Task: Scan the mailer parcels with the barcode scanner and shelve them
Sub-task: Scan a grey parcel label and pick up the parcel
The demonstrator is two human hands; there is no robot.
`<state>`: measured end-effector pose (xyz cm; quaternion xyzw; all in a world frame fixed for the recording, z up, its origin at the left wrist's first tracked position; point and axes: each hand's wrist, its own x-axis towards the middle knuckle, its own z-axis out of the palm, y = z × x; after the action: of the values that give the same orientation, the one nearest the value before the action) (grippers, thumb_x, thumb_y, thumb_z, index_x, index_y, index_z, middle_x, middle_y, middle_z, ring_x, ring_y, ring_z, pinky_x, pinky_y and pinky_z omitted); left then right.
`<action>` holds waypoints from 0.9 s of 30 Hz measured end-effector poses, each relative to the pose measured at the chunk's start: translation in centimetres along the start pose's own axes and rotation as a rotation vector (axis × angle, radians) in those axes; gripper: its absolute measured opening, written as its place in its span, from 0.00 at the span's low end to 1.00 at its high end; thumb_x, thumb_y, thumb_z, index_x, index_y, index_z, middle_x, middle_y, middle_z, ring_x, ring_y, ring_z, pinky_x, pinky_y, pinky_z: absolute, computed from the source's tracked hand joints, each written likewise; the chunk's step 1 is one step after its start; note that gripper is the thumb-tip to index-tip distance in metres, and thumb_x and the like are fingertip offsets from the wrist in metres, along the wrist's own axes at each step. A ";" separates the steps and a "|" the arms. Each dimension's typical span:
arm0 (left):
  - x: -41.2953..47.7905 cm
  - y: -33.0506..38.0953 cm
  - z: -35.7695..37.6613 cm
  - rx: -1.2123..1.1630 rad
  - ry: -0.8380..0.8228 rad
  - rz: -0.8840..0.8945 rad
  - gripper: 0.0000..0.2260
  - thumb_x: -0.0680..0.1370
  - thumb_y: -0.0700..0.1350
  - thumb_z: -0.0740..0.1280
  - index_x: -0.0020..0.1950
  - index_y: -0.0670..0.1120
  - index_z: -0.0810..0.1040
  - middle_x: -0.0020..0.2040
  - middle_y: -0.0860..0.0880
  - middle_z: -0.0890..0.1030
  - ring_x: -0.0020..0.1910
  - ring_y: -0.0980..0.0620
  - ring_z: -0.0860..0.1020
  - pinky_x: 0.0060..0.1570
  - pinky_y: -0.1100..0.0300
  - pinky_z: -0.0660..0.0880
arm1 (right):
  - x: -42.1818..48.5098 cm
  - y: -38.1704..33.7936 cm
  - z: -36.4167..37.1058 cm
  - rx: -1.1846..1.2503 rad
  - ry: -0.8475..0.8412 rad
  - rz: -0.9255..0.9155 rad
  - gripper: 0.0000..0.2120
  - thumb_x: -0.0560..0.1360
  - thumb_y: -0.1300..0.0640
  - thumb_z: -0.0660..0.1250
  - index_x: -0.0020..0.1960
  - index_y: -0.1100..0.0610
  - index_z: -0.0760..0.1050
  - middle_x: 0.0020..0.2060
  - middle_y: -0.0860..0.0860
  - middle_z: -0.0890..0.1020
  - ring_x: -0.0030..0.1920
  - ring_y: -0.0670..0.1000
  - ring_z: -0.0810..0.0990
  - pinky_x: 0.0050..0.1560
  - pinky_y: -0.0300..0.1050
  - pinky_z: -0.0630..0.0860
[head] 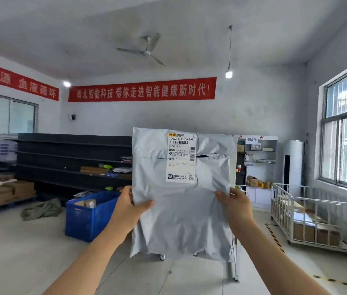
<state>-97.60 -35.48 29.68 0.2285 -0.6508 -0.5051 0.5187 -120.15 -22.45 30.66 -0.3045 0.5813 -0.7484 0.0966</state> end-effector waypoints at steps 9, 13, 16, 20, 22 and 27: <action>14.3 -6.4 -1.2 -0.024 0.014 -0.106 0.22 0.69 0.40 0.75 0.61 0.46 0.76 0.54 0.48 0.83 0.52 0.48 0.81 0.48 0.56 0.77 | 13.8 4.8 10.1 0.089 -0.183 -0.032 0.07 0.75 0.61 0.70 0.52 0.62 0.79 0.45 0.59 0.83 0.44 0.59 0.81 0.50 0.54 0.79; 19.8 -8.6 -3.5 0.016 0.143 -0.036 0.21 0.70 0.41 0.75 0.60 0.50 0.75 0.55 0.50 0.83 0.55 0.50 0.80 0.59 0.50 0.76 | 20.7 6.5 17.0 0.143 -0.302 -0.042 0.03 0.74 0.62 0.70 0.43 0.56 0.79 0.42 0.56 0.83 0.47 0.61 0.82 0.53 0.56 0.79; 23.0 -9.4 -5.4 0.009 0.279 0.031 0.17 0.71 0.37 0.73 0.58 0.48 0.77 0.51 0.52 0.83 0.50 0.54 0.81 0.51 0.58 0.79 | 24.4 7.2 23.0 0.192 -0.435 -0.112 0.02 0.75 0.59 0.71 0.46 0.55 0.79 0.45 0.55 0.83 0.48 0.58 0.81 0.54 0.53 0.78; 26.3 -10.0 -8.8 0.053 0.398 0.084 0.16 0.73 0.32 0.70 0.58 0.45 0.77 0.45 0.56 0.84 0.42 0.63 0.83 0.41 0.68 0.79 | 32.3 11.9 32.0 0.259 -0.683 -0.037 0.21 0.66 0.41 0.76 0.54 0.51 0.80 0.49 0.52 0.83 0.47 0.56 0.83 0.57 0.59 0.76; 27.1 -10.6 -11.2 0.131 0.469 0.065 0.16 0.73 0.31 0.69 0.55 0.47 0.78 0.42 0.59 0.84 0.42 0.64 0.82 0.42 0.68 0.79 | 37.8 18.3 39.7 0.265 -0.878 0.006 0.31 0.57 0.32 0.77 0.52 0.50 0.80 0.51 0.55 0.84 0.43 0.53 0.85 0.56 0.63 0.76; 26.1 -11.3 -18.6 0.275 0.734 0.023 0.19 0.69 0.35 0.73 0.60 0.42 0.77 0.53 0.47 0.84 0.51 0.52 0.83 0.52 0.56 0.80 | 29.1 17.2 51.0 0.376 -1.046 0.155 0.11 0.68 0.48 0.76 0.41 0.53 0.80 0.33 0.45 0.85 0.35 0.46 0.85 0.60 0.61 0.74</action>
<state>-92.59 -69.07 30.27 0.4539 -0.4862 -0.2921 0.6872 -117.94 -83.55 31.71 -0.5689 0.3332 -0.5791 0.4796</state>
